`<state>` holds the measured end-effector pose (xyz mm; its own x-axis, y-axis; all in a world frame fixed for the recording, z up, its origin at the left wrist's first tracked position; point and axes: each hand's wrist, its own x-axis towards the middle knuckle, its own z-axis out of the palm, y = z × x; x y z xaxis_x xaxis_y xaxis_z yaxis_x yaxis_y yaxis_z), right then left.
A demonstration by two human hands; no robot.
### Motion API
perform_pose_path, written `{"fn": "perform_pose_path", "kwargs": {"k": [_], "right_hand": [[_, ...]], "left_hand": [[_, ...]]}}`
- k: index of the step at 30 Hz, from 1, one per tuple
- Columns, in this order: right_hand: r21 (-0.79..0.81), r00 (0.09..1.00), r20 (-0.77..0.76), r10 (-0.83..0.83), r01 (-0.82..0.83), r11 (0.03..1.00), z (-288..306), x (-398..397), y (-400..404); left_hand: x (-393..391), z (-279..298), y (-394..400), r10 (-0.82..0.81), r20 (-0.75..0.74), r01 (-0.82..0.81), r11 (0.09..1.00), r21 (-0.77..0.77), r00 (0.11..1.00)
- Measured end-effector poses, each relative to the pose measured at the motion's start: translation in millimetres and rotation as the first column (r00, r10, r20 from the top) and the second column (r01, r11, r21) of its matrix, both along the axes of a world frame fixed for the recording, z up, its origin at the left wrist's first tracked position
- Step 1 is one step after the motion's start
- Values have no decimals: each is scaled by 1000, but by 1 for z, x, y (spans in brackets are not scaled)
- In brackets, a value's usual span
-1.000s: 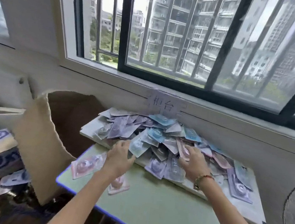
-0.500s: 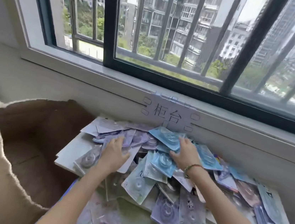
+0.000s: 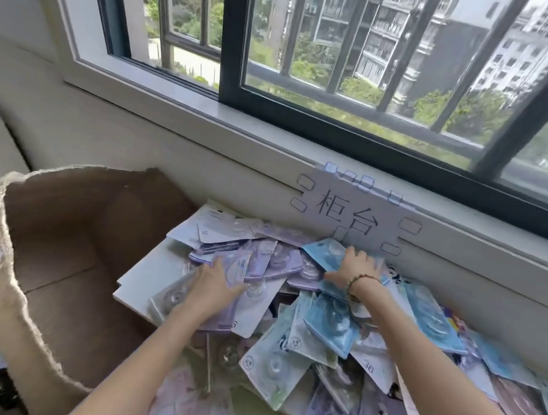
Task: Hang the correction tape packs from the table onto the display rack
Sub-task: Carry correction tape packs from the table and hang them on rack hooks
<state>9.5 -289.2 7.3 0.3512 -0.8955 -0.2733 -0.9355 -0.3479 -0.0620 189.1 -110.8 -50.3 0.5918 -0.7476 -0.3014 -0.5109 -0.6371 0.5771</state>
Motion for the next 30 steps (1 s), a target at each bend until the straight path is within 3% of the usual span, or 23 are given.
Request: {"fn": "perform_pose_path", "kwargs": {"k": [4, 8, 12, 20, 26, 30], "right_hand": [[34, 997, 51, -62, 61, 998, 3, -2, -2], [13, 986, 147, -76, 75, 997, 7, -7, 2], [-29, 979, 195, -60, 67, 997, 8, -13, 7], [-39, 966, 250, -74, 86, 996, 5, -26, 14], [-24, 958, 278, -72, 82, 996, 7, -34, 20], [-20, 943, 325, -70, 81, 997, 10, -44, 26]], "left_hand": [[-1, -3, -5, 2, 23, -4, 998, 68, 1000], [-1, -4, -7, 13, 23, -14, 999, 40, 1000], [-10, -2, -5, 3, -36, -4, 1000, -22, 999], [-21, 7, 5, -113, -83, 113, 994, -6, 990], [-19, 14, 13, -126, -214, 134, 991, 23, 969], [-22, 20, 18, -45, -160, 38, 998, -50, 986]]}}
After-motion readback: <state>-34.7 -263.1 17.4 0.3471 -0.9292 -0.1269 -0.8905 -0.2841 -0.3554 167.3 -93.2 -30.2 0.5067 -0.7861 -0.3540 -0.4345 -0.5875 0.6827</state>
